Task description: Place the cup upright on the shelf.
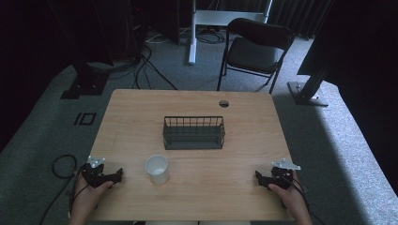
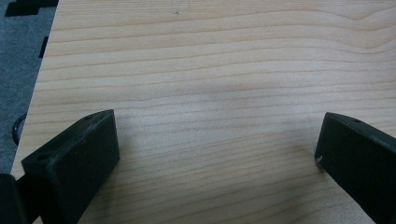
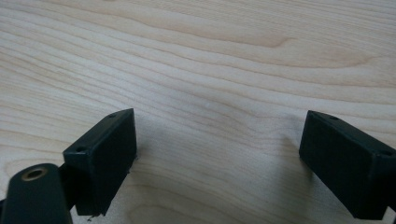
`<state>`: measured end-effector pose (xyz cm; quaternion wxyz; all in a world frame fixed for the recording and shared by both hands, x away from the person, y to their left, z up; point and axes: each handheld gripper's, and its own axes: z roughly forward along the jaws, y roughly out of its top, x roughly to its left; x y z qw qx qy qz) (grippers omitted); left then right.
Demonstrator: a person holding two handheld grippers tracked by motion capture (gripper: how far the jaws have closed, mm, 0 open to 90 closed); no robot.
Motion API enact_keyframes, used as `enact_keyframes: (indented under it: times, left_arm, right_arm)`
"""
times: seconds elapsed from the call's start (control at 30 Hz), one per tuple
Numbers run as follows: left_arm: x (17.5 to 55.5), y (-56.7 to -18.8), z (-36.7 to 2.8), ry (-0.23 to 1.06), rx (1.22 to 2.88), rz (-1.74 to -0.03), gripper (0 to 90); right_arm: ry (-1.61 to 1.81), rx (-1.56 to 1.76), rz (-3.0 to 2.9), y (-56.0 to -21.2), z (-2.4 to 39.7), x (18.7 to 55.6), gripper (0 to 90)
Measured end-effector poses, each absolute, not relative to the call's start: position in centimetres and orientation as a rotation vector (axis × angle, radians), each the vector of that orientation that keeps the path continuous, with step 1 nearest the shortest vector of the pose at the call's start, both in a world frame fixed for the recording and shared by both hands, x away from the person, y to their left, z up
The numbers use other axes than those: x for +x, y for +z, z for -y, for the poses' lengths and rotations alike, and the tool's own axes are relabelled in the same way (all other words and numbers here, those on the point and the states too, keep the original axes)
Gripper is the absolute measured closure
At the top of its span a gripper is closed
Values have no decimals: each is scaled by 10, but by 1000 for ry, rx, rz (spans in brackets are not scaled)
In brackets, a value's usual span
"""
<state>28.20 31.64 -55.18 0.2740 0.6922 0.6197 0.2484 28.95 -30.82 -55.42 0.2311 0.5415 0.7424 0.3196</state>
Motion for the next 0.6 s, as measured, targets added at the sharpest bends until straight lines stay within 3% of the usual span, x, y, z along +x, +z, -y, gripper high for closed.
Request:
enact_keyframes:
  times: [0.6]
  left_arm:
    - [282, -552, -316, 668, 1861, -1667, 1]
  right_arm:
    - [893, 1437, -2081, -550, 304, 286, 108]
